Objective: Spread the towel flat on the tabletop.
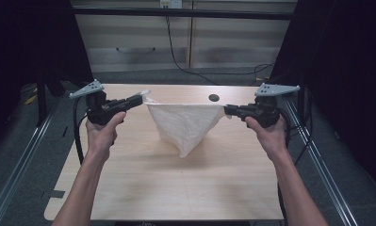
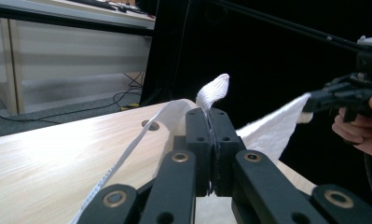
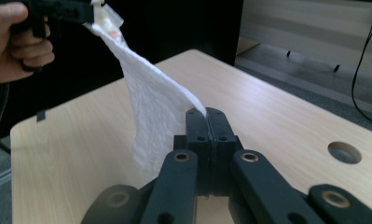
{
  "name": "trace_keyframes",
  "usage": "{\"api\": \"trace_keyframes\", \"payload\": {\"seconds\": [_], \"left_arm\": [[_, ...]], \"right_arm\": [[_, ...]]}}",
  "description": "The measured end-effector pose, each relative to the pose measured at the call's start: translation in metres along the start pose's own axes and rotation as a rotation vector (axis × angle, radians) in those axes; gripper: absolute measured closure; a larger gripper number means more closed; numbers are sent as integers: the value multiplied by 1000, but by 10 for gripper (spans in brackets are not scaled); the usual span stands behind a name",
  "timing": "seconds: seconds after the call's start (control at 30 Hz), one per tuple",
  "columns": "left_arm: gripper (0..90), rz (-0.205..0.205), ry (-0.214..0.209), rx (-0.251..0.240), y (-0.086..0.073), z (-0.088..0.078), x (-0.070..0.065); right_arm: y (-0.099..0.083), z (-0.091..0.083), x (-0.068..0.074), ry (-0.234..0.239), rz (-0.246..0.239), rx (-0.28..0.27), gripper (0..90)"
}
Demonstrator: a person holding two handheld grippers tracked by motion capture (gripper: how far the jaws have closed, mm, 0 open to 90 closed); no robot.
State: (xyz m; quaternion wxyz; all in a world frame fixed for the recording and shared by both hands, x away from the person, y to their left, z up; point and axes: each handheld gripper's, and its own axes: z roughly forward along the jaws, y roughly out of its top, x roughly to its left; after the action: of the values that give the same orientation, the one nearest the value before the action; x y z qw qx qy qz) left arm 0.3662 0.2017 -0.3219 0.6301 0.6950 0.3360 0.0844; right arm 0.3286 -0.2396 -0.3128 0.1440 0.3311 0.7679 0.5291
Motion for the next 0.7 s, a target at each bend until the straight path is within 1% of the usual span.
{"api": "trace_keyframes", "payload": {"seconds": [0.07, 0.1, 0.17, 0.23, 0.27, 0.3, 0.33, 0.37, 0.43, 0.5, 0.53, 0.57, 0.67, 0.7], "left_arm": [[887, -2, -2, -1, 3, 1, 1], [887, -6, -1, -8, 4, 1, 1], [887, -3, 5, -4, 9, 3, 4], [887, -16, 7, -12, 14, 4, 8], [887, -16, 7, -12, 14, 4, 8], [887, -24, 5, -23, 20, 5, 12], [887, -28, 8, -27, 22, 6, 13], [887, -23, 19, -23, 25, 7, 16], [887, -36, 26, -30, 30, 11, 21], [887, -22, 50, -9, 34, 15, 25], [887, -22, 46, -12, 36, 15, 26], [887, -33, 41, -26, 37, 16, 27], [887, -7, 51, -34, 38, 15, 26], [887, -7, 51, -34, 38, 15, 26]], "right_arm": [[6, -1, -3, -7, 1, -13, 898], [9, -1, -4, -10, -2, -12, 898], [15, 1, -7, -13, -3, -9, 898], [22, 3, -11, -16, 0, -7, 898], [25, 4, -13, -20, 1, -7, 898], [30, 6, -16, -23, 3, -7, 898], [34, 8, -17, -26, 1, -6, 899], [37, 9, -19, -27, 1, -4, 898], [45, 13, -23, -34, -3, 6, 898], [52, 18, -28, -31, 6, 4, 898], [55, 20, -31, -28, 20, -1, 898], [57, 22, -33, -31, 33, -12, 899], [63, 26, -37, -32, 36, -26, 899], [63, 26, -37, -32, 36, -26, 899]]}}
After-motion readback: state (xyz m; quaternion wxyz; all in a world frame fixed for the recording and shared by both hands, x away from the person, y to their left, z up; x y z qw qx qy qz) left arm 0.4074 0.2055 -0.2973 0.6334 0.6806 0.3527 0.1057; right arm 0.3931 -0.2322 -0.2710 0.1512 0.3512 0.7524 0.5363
